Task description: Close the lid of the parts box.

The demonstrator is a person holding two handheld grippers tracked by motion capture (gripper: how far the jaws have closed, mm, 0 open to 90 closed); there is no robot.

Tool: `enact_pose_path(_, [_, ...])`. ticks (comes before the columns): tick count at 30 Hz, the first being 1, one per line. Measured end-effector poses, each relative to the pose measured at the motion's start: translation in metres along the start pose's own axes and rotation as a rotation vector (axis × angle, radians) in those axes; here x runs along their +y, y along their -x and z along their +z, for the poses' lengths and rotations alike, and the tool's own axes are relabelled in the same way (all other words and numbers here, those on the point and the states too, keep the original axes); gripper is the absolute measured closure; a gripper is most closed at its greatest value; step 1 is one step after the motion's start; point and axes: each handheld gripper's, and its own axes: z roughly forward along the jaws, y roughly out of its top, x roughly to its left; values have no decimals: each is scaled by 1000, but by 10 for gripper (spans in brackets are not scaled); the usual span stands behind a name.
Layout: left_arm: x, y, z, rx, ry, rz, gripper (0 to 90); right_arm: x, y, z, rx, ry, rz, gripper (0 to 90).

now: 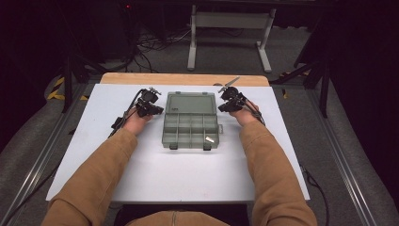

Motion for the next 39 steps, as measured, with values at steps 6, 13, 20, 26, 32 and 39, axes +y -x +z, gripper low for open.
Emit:
enact_pose_path(6, [-1, 0, 3, -12, 10, -18, 899, -2, -1, 8, 5, -11, 8, 900])
enact_pose_path(13, [-1, 1, 3, -19, 16, -15, 899, -3, -2, 15, 5, -22, 8, 900])
enact_pose_path(20, [0, 3, 4, -23, 20, -9, 899, -4, -3, 19, 8, -31, 11, 900])
enact_pose_path(26, [0, 3, 5, -17, 19, -9, 899, -4, -3, 21, 6, -35, 6, 900])
enact_pose_path(32, [0, 4, 5, -11, 20, -8, 899, -4, -3, 21, -3, -33, 4, 900])
enact_pose_path(39, [1, 4, 5, -5, 21, -12, 898, -3, -3, 22, -12, -30, 1, 900])
